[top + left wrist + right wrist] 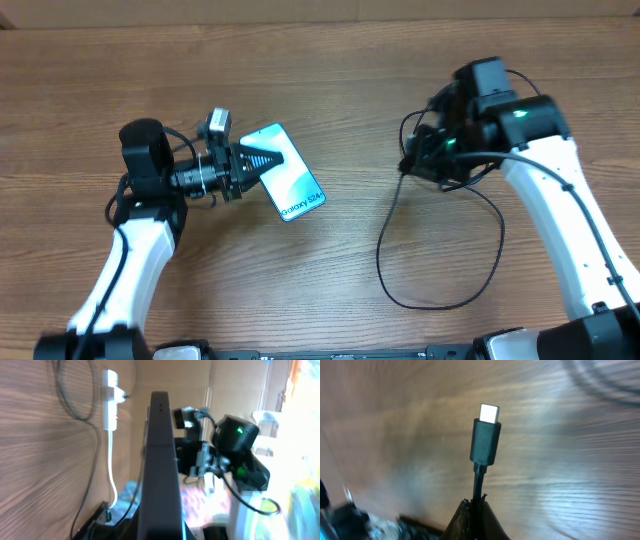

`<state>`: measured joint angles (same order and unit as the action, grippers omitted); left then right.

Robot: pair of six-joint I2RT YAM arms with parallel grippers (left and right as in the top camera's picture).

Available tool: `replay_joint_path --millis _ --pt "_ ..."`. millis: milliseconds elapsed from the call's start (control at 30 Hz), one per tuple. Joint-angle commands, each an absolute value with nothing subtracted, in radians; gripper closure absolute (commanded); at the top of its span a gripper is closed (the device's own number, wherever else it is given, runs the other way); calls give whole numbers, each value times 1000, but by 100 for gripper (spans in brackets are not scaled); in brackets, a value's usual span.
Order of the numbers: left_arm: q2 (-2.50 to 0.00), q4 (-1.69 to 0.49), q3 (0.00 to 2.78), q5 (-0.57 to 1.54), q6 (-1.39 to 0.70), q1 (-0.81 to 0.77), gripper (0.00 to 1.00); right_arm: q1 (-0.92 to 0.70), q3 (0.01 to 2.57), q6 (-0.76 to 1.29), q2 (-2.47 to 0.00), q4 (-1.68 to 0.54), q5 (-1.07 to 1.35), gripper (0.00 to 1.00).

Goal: Plug charger to phone and switch on socket
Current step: 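Carry the USB-C plug with the right gripper toward the phone's bottom edge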

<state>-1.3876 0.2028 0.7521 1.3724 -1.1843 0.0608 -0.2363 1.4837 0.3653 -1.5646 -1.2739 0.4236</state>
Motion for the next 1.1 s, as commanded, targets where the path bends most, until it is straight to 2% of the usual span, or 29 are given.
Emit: replay_joint_path --millis 0,33,200,467,800,1067 --pt "-1528 429 770 1583 -1410 65 96 -346 1487 340 -1554 -1267 450 96" --pt "-1602 541 770 1582 -1493 65 96 -393 1487 344 -1546 -1266 448 96" --pt "-1730 706 771 1582 -1588 67 96 -464 1487 366 -1525 -1306 447 96" --pt "-1766 746 772 1582 -1586 79 96 -529 1486 357 -1477 -1378 446 96" --pt "-1766 823 777 1582 -1613 91 96 -698 1457 334 -1457 -1375 424 96" --pt "-1766 873 777 1582 -1624 91 96 -725 1453 339 -1457 -1356 420 96"
